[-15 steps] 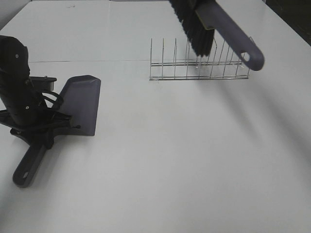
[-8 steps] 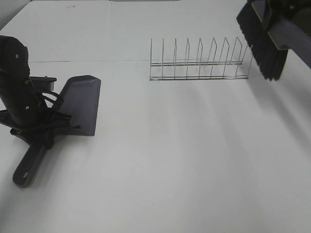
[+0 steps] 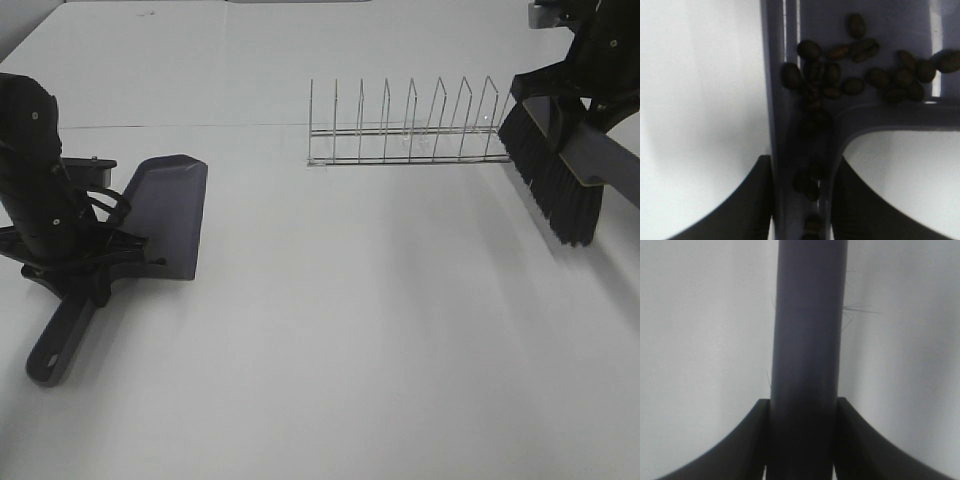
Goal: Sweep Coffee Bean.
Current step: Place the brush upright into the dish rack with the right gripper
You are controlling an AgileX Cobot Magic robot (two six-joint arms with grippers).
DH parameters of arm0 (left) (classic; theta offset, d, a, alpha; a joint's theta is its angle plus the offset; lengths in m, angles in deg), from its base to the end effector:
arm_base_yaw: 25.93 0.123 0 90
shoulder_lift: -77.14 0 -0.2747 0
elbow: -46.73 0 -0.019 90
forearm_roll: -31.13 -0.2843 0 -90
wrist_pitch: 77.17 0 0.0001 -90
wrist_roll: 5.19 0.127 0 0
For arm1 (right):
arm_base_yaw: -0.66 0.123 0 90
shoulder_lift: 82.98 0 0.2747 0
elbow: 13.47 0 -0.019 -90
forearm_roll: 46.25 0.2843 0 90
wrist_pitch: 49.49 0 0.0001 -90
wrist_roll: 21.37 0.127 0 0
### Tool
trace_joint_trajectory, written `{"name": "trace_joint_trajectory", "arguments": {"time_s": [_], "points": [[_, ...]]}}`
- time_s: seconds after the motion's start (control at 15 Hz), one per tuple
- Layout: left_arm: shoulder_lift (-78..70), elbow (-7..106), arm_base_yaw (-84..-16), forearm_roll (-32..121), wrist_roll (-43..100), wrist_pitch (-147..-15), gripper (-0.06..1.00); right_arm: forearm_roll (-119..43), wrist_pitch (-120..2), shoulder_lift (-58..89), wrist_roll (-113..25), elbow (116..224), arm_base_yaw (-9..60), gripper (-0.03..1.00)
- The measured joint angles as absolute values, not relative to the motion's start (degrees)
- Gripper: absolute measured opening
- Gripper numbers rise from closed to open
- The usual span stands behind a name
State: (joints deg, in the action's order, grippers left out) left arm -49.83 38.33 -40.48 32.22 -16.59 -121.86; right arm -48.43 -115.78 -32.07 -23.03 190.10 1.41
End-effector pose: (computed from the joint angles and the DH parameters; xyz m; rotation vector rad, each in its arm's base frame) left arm 0.3657 -0.0967 0.0265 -0.0650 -3.1368 0.0201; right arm 0.4703 0.0017 0.1528 -0.0823 2.9973 -0.0556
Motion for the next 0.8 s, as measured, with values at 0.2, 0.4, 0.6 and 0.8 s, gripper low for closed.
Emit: {"name": "trace_joint_trajectory", "arguments": {"time_s": [0.2, 0.4, 0.6, 0.8], "points": [[-49.8, 38.3, -40.5, 32.2, -16.6, -121.9, 0.27, -48.6, -112.0, -35.4, -23.0, 190.1, 1.4, 0.26], [-49.8, 38.3, -40.5, 32.2, -16.6, -121.9, 0.27, -48.7, -109.8, -37.9, -23.0, 191.8, 1.4, 0.26], [-49.8, 38.3, -40.5, 32.2, -16.6, -121.9, 0.27, -49.1, -110.3, -41.6, -23.0, 198.4, 1.4, 0.26], [-49.8, 38.3, -40.5, 32.3, -16.5, -121.9, 0.27, -49.2, -113.0, -46.6, -23.0, 208.4, 1.4, 0.26]]}}
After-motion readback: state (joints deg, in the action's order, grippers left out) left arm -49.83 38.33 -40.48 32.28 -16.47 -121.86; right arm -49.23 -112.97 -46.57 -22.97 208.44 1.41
